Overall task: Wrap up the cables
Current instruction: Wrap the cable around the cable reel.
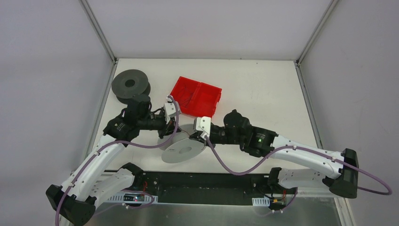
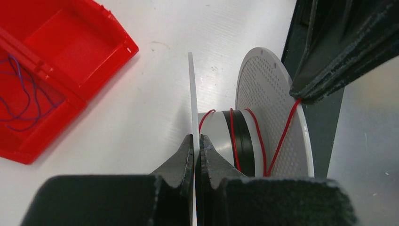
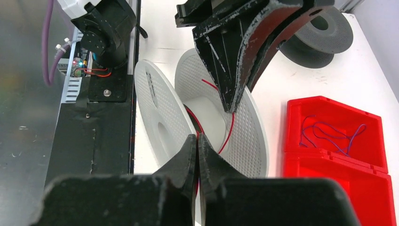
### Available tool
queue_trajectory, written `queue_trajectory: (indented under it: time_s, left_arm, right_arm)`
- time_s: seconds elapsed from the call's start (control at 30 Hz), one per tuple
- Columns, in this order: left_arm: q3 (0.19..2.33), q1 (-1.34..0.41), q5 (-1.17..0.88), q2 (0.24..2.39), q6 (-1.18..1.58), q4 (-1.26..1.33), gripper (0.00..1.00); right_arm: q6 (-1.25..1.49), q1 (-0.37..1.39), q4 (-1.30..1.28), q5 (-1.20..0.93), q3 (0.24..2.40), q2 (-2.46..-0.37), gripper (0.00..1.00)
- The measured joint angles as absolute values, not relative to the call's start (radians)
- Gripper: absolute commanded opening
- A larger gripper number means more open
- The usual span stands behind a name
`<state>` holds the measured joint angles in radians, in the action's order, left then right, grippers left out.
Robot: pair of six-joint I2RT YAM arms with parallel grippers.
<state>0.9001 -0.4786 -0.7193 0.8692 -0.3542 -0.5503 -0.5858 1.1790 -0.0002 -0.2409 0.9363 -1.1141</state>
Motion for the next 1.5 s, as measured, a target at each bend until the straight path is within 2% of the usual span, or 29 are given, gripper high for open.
queue_trajectory:
  time_s: [0.47, 0.67, 0.87, 1.1, 1.23, 1.5]
  left_arm:
    - [0.927, -0.478, -0.855, 0.963, -0.543, -0.542, 0.00]
    - [0.944, -0.478, -0.860, 1.000, -0.572, -0.561, 0.00]
    - [0.965, -0.478, -0.913, 1.041, -0.591, -0.572, 0.00]
    - [0.990, -0.476, -1.007, 1.060, -0.519, -0.548, 0.00]
    - [0.991, -0.476, -1.097, 1.060, -0.457, -0.506, 0.00]
    - [0.991, -0.469, -1.198, 1.073, -0.441, -0.482, 0.00]
  right_arm:
    - [-0.632, 1.118, -0.097, -0.218, 0.892, -1.096, 0.00]
    - [-0.622, 1.111, 0.042, -0.205, 0.754, -1.079, 0.00]
    - [-0.630, 1.111, 0.300, -0.208, 0.570, -1.029, 0.00]
    - [-0.648, 1.108, 0.488, -0.198, 0.466, -0.969, 0.00]
    - [-0.647, 1.097, 0.536, -0.216, 0.438, -0.892, 0.00]
    - [-0.667, 1.094, 0.458, -0.262, 0.456, -0.833, 0.00]
